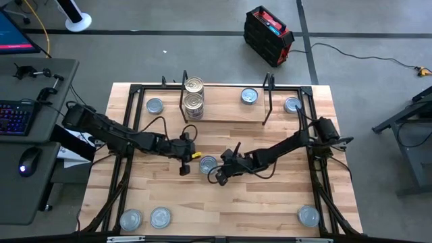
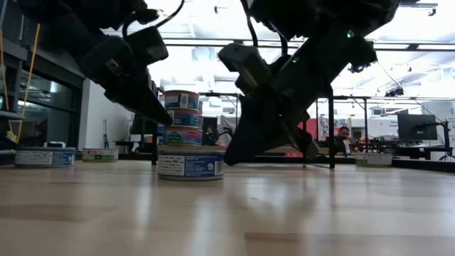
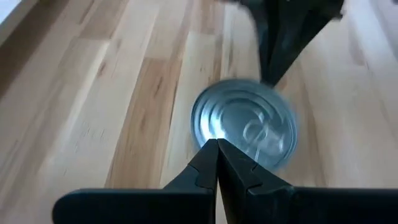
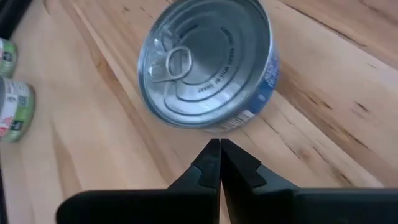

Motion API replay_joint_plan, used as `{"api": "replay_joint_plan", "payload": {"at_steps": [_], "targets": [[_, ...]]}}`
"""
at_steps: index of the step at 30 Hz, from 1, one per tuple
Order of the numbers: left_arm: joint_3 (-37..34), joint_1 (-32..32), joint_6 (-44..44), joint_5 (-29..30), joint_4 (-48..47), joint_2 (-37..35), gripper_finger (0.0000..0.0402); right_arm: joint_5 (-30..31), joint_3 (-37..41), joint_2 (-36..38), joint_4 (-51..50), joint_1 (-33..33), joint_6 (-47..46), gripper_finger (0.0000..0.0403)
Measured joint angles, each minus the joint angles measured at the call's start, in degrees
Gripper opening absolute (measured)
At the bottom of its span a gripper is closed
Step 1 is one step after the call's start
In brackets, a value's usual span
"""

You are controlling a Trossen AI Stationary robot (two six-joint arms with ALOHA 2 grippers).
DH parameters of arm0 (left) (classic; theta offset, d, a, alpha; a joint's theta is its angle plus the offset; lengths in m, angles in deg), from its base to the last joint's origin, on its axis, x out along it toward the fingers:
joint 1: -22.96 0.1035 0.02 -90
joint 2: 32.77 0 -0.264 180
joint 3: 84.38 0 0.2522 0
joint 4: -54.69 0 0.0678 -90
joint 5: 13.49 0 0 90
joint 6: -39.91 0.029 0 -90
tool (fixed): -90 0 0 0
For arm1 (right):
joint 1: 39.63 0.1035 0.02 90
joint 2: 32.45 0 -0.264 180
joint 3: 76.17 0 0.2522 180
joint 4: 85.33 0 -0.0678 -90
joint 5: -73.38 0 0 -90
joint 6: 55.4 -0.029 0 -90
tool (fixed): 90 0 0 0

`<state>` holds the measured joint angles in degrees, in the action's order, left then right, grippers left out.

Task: Stack canned seafood by type on shelf
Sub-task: Stack the blue tuna can on top of the other blue tuna can on the shelf

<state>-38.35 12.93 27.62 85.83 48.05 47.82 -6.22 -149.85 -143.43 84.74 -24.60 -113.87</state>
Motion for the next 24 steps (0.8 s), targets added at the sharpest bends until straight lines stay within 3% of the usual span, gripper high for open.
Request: {"api": "replay_joint_plan", "payload": {"at_steps": [24], "targets": [[0.2, 0.1, 1.0, -3.0, 6.2, 11.0, 0.0000, 0.3, 0.1, -0.3, 4.0, -0.3, -3.2, 0.0000]]}}
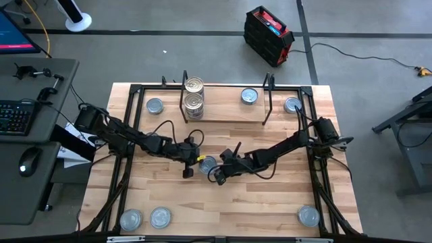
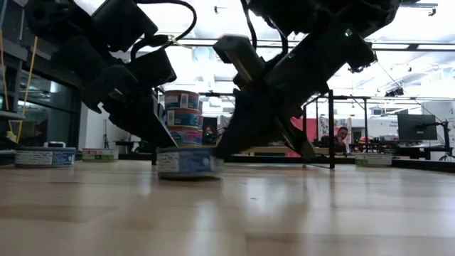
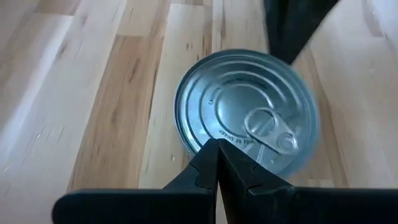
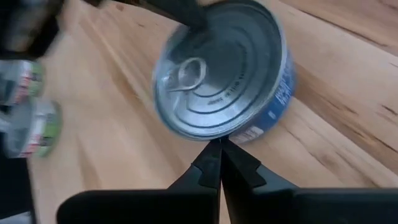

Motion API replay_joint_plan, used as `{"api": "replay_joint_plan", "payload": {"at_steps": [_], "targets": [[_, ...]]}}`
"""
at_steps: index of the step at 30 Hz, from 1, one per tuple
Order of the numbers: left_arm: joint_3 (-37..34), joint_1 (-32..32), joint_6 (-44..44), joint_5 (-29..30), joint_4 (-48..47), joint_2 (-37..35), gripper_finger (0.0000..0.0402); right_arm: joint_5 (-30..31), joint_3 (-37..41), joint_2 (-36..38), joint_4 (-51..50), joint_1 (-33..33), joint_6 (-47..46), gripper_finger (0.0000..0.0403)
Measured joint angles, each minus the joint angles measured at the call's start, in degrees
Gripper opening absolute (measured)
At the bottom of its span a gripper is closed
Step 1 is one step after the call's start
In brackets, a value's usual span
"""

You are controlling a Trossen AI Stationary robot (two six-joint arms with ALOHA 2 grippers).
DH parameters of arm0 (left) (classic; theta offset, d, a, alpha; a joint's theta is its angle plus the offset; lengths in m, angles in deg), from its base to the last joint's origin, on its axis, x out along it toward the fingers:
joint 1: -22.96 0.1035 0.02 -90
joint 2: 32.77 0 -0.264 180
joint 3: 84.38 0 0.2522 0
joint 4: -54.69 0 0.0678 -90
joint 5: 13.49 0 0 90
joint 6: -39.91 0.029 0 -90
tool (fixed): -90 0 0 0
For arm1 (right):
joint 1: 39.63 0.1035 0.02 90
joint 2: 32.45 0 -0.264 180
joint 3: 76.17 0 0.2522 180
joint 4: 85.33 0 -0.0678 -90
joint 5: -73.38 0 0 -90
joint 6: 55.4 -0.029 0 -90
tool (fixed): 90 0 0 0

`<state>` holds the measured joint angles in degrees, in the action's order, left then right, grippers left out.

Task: Stack canned seafood by type on shelf
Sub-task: Stack the blue tuna can on top of the other blue tuna can on the shelf

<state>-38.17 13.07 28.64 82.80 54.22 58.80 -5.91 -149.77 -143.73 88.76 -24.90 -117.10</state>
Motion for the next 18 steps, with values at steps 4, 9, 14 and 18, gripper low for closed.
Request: {"api": "replay_joint_plan", "payload": {"at_steps": [4, 9, 14, 18], "targets": [[0.0, 0.0, 0.0, 0.3, -1.0, 0.0, 0.0001, -0.2, 0.0, 0.2, 3.9, 0.0, 0.9, 0.0000], [-0.1, 0.1, 0.0, 0.2, -2.4, 0.1, 0.0001, 0.3, -0.1, 1.6, 5.8, 0.0, 1.7, 0.0000], [-0.3, 0.0, 0.4, -1.1, -3.7, 0.5, 0.0001, 2.5, -0.2, 3.1, 6.7, -0.4, 3.4, 0.0000], [-0.4, 0.0, 0.5, -1.0, -4.8, 0.5, 0.0001, 2.8, -0.2, 3.1, 6.4, -0.9, 3.3, 0.0000]]}}
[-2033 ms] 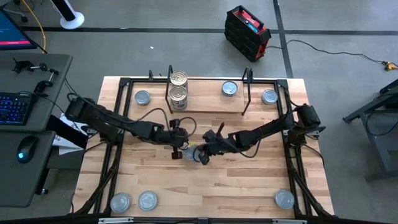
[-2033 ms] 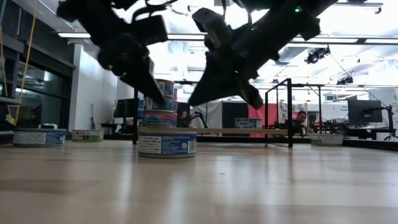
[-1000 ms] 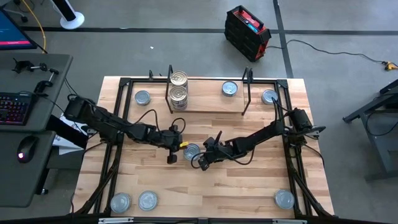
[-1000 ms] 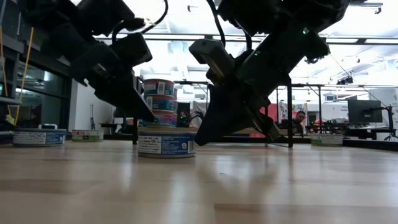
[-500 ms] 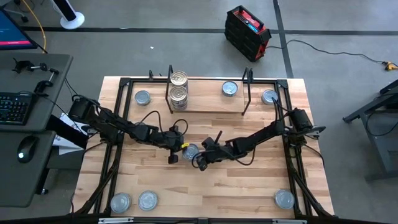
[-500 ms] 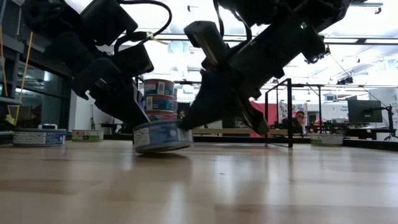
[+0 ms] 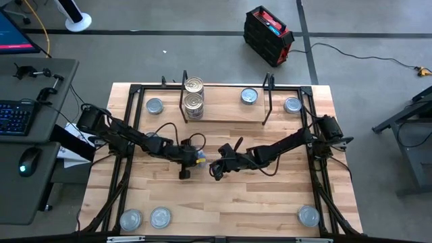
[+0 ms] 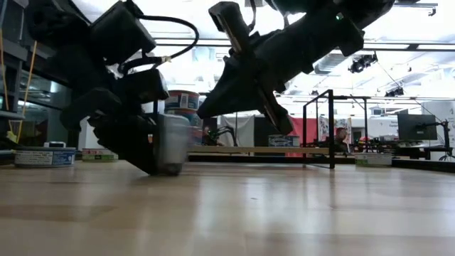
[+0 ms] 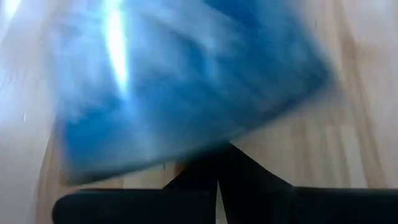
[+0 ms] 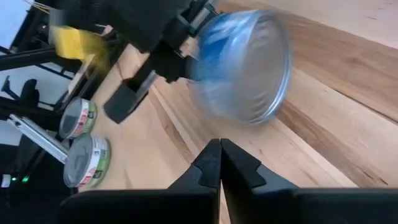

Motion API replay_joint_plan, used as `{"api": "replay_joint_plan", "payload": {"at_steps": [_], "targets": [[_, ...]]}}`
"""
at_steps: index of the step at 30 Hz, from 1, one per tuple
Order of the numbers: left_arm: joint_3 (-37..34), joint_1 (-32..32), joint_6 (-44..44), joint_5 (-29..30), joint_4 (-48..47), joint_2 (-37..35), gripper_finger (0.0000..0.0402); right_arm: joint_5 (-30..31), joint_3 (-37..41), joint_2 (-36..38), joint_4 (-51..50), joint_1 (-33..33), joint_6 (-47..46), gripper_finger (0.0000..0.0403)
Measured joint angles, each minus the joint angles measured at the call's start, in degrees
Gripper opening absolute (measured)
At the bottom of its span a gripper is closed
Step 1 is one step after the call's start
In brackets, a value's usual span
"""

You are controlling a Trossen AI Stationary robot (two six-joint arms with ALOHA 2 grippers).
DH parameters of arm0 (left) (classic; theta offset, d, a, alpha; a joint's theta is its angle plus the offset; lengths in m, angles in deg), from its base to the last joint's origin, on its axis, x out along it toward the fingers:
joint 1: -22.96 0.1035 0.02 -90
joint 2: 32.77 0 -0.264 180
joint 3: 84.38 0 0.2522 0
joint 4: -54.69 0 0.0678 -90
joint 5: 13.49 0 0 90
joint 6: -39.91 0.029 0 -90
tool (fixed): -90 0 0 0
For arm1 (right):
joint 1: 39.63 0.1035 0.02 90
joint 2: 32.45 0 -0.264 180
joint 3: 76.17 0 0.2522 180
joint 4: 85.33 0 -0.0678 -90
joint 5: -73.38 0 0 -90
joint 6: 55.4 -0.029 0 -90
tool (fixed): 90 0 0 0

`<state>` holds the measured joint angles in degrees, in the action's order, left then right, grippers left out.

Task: Stack canned seafood by type on shelf
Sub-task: Stack the blue tuna can on top of the other blue tuna can on the shelf

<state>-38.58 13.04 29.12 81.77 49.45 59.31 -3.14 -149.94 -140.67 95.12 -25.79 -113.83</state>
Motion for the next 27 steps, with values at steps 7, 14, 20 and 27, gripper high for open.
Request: {"api": "replay_joint_plan", "payload": {"at_steps": [7, 14, 20, 27], "targets": [[0.0, 0.0, -1.3, 0.3, -0.5, -0.1, 0.0001, 0.0, 0.1, 0.0, 1.4, -0.9, 0.5, 0.0000], [0.0, -0.9, -5.0, 0.5, -1.8, -1.4, 0.0001, -0.9, 0.1, 1.2, 0.6, -0.9, 3.6, 0.0000], [0.0, -4.0, -9.9, -0.3, -9.9, -13.0, 0.0001, -2.5, -1.5, 5.8, -1.3, -2.8, 12.6, 0.0000], [0.1, -12.5, -21.3, 10.9, -15.6, -29.8, 0.0001, -6.3, -19.7, 2.9, -27.5, -7.4, 33.0, 0.0035]]}}
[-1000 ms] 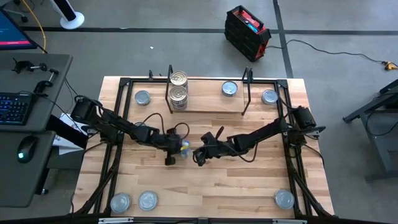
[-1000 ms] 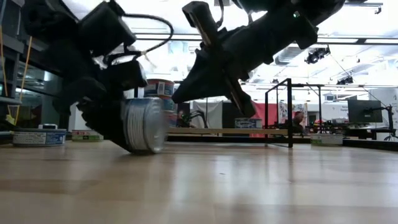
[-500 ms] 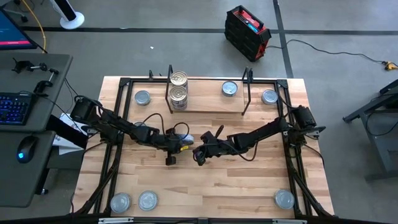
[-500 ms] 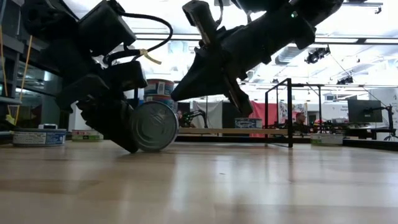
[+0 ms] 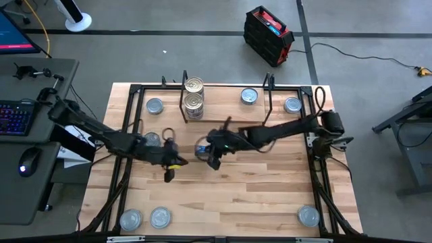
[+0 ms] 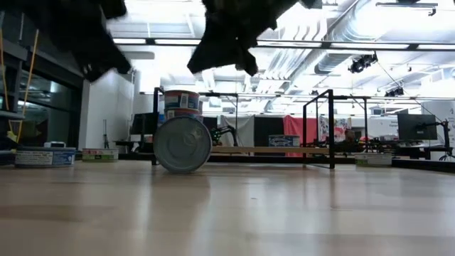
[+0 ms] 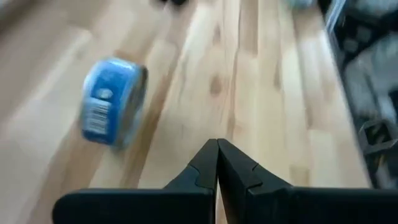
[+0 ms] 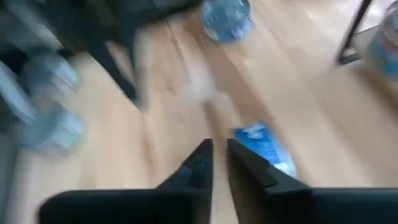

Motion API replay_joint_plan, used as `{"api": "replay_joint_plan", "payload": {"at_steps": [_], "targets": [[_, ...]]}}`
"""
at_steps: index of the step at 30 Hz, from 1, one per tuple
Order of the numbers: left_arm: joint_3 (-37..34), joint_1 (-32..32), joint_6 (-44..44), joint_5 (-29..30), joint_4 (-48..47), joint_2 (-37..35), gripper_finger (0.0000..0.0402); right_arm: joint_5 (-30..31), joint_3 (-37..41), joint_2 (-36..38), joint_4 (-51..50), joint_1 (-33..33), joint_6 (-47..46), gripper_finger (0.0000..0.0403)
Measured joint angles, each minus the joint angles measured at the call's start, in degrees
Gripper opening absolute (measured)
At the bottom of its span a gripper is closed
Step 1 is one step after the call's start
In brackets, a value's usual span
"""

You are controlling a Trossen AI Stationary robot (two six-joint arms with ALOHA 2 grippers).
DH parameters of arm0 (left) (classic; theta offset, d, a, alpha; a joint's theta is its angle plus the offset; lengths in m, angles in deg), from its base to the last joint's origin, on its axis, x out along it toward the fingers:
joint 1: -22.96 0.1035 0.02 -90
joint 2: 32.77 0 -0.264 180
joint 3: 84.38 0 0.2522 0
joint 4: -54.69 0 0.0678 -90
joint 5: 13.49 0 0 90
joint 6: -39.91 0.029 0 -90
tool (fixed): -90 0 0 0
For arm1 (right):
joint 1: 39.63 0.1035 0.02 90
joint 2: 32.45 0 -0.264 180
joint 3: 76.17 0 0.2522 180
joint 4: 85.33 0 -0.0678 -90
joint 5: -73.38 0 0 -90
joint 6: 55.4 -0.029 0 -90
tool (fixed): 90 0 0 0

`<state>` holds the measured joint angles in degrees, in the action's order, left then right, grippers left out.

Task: Stack canned seafood by type on shelf
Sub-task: Stack the blue tuna can on top of the other blue tuna can on the shelf

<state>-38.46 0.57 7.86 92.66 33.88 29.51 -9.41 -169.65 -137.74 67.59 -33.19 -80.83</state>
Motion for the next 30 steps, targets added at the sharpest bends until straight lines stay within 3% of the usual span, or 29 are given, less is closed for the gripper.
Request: {"api": "replay_joint_plan", "payload": {"at_steps": [6, 10, 14, 22, 25, 30], "targets": [[0.0, -7.0, -7.4, 11.0, -0.4, -7.1, 0.0001, -3.2, -14.0, -6.0, -17.9, -3.7, 12.1, 0.0161], [0.0, -10.3, -10.4, 12.5, 0.3, -8.7, 0.0001, -3.4, -18.0, -10.2, -24.8, -5.1, 17.0, 0.0255], [0.0, -13.6, -14.4, 12.5, 1.7, -9.2, 0.0001, -6.9, -18.9, -12.5, -25.3, -6.1, 18.1, 0.0308], [0.0, -17.8, -16.5, 12.5, 3.5, -9.4, 0.0000, -10.1, -18.8, -16.0, -25.0, -6.0, 18.0, 0.0319], [0.0, -17.9, -16.3, 12.5, 3.5, -9.4, 0.0000, -7.7, -18.9, -18.0, -25.0, -5.6, 17.7, 0.0316], [0.4, -17.9, -14.6, 12.4, 7.1, -10.5, 0.0000, -2.9, -18.8, -20.0, -24.9, -5.1, 14.5, 0.0262]]}}
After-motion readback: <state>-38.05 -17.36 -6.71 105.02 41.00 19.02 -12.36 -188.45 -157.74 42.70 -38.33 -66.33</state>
